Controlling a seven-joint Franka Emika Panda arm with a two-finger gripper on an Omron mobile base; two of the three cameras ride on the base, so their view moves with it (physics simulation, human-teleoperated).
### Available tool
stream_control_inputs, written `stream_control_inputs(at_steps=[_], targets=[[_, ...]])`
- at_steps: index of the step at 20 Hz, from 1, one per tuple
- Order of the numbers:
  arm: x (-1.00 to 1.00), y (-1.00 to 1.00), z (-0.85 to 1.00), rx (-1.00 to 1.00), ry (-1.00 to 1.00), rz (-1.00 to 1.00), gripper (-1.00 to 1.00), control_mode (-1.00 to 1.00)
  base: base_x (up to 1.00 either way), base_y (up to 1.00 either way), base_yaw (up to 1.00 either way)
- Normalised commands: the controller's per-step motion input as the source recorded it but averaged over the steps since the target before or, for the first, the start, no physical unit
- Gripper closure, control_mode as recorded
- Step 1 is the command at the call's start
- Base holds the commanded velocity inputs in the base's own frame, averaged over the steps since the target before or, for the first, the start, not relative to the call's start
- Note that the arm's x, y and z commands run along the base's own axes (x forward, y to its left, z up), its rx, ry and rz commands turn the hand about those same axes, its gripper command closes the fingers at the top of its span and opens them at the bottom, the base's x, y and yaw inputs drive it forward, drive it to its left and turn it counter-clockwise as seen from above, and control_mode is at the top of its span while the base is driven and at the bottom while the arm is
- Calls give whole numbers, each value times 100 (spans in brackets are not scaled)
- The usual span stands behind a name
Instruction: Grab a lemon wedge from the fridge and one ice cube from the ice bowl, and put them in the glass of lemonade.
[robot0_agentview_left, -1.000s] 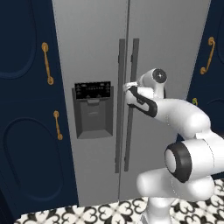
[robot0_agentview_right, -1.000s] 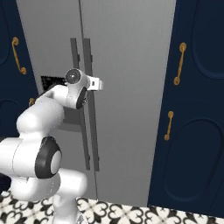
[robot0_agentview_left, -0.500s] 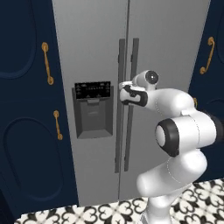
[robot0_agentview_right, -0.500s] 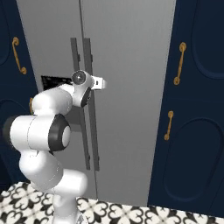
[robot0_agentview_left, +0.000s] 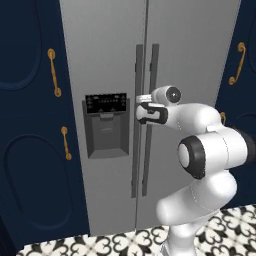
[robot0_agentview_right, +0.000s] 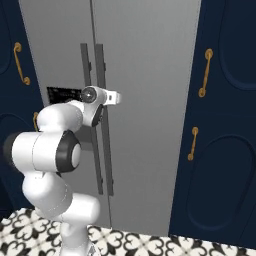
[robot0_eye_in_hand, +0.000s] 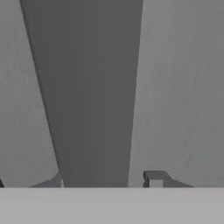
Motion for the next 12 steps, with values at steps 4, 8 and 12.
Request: stream_control_inputs(at_steps=[4, 8, 12], targets=[[-51, -48, 9, 1, -3, -6, 100, -100, 0, 0, 0], [-99, -79, 71, 5, -6, -18, 100, -100, 0, 0, 0], [-100, -81, 100, 2, 0, -32, 100, -100, 0, 0, 0]])
